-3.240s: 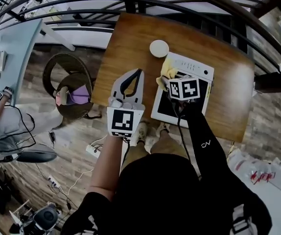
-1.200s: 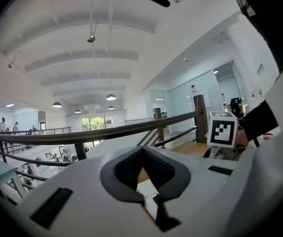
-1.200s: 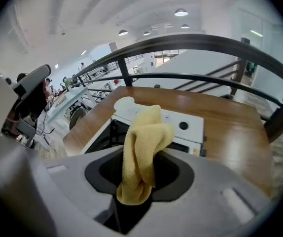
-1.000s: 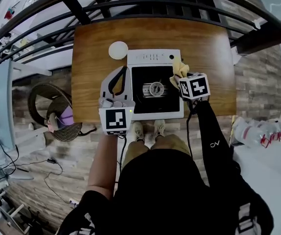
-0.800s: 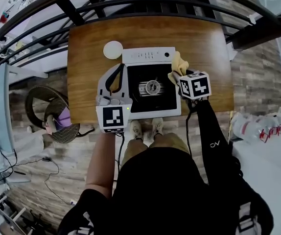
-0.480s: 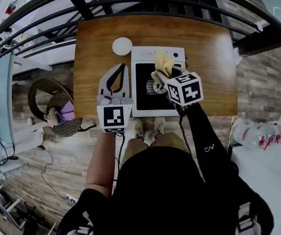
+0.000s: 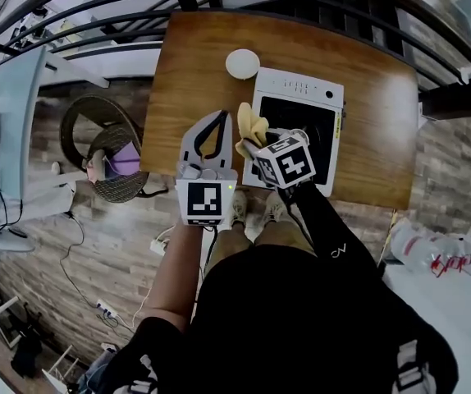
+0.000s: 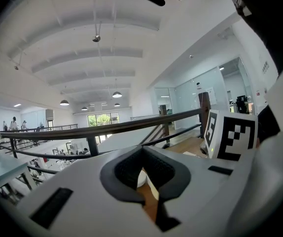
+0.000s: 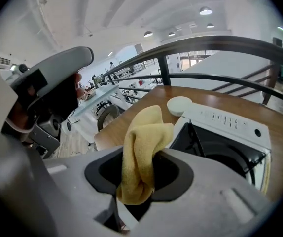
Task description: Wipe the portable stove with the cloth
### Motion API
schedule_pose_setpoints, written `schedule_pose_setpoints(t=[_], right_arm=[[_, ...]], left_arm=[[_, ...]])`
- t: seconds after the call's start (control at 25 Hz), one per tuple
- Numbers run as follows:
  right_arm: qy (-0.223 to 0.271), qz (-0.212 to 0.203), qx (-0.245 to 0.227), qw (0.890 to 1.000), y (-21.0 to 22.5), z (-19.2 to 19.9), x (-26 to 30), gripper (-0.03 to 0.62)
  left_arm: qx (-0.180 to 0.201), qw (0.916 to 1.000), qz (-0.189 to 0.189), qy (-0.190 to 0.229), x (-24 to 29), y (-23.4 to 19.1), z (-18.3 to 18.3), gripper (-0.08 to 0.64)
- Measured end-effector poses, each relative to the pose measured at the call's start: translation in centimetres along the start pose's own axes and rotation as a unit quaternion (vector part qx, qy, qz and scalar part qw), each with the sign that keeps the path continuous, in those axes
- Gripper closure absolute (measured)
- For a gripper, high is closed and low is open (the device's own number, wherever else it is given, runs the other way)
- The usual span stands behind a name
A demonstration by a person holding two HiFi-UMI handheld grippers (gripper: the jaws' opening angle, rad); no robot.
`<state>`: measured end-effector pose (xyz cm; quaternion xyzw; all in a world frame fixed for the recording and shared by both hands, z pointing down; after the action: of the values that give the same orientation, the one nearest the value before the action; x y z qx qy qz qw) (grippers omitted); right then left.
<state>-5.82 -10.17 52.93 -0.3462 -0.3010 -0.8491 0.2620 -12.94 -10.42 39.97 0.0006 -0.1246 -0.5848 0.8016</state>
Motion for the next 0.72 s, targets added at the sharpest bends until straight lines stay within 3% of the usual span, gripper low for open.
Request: schedule_pose_setpoints(t=[0.2,0.32,0.72], right_arm=[[0.006,0.038,0.025,0.999,2.7,1.5,-2.0,0.469],[0.017,0.079,0.050,0.995,5.8,3.0,-4.7,0.469],[0.045,0.169,0.175,0.969,14.1,10.9,-12.8,0.469]], left_arm=[[0.000,0.9999,0.011,0.005,-0.1,0.9,0.6,0.552],[0.007,0.9990,0.030,0.033,0.7,2.2,-0.6,0.552],[0.007,0.9969,0.075,0.023,1.9,6.9,-1.3,0.552]])
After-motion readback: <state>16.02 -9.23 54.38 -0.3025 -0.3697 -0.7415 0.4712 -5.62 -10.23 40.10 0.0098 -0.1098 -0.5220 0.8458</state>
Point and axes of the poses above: the fingertips, and each gripper's own axes: x forward along the fingers, y to its right, z out of its underside, the point moved 3 cm from there along -x, backward along the fingers, and after that the axes turned 1 degree about -y, right-handed, at the moved point
